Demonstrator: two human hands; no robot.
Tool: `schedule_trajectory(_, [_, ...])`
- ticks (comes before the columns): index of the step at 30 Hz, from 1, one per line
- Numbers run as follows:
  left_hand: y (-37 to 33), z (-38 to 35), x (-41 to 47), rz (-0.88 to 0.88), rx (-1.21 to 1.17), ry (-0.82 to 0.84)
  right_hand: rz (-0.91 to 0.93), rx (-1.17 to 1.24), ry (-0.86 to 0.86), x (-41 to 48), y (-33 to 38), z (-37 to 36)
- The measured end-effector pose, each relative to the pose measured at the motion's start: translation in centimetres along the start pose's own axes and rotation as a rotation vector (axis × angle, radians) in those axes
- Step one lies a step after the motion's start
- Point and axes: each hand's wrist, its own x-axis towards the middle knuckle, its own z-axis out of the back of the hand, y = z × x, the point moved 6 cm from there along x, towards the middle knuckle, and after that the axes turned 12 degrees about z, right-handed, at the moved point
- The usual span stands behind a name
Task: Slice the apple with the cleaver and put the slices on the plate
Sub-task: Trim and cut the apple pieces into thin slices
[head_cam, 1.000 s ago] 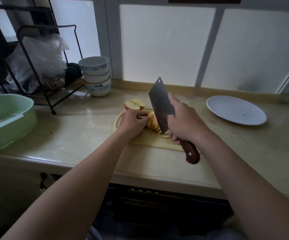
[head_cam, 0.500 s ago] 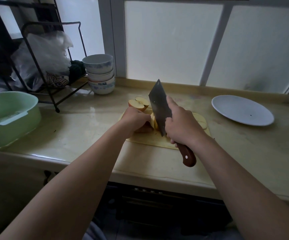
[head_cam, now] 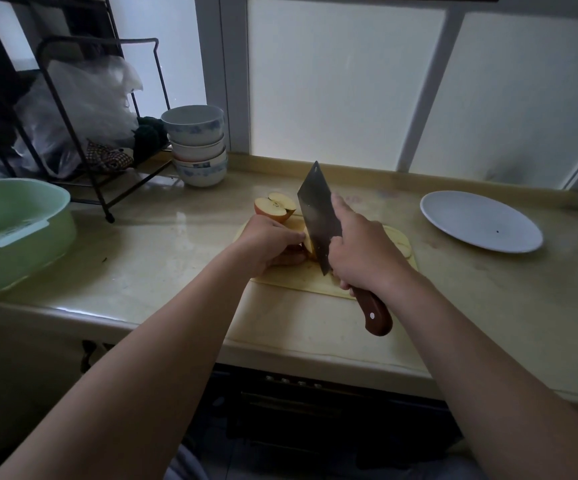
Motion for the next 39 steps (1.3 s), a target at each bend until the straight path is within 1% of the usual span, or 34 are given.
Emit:
schedule_trajectory(10, [0.2, 0.0, 0.0, -0.003, -0.045, -0.024, -0.054, 0.004, 0.071, -2.0, 1.3, 0.1])
schedule_trajectory(18, [0.3, -0.2, 0.1, -0.038, -0.010, -0.048, -0.075, -0.046, 0.122, -2.9, 2.3, 0.2])
schedule_trajectory(30, [0.0, 0.0, 0.1, -0.043, 0.039, -0.146, -0.052, -0.091, 0.142, -1.9, 2.9, 0.2])
schedule_trajectory(34, [0.0, 0.0, 0.2, -0.050, 0.049, -0.163, -0.030, -0.135, 0.143, -1.4, 3.1, -0.1])
schedule_trajectory(39, [-0.1, 0.0, 0.0, -0.029, -0.006, -0.144, -0.030, -0.159, 0.150, -0.8, 3.1, -0.4])
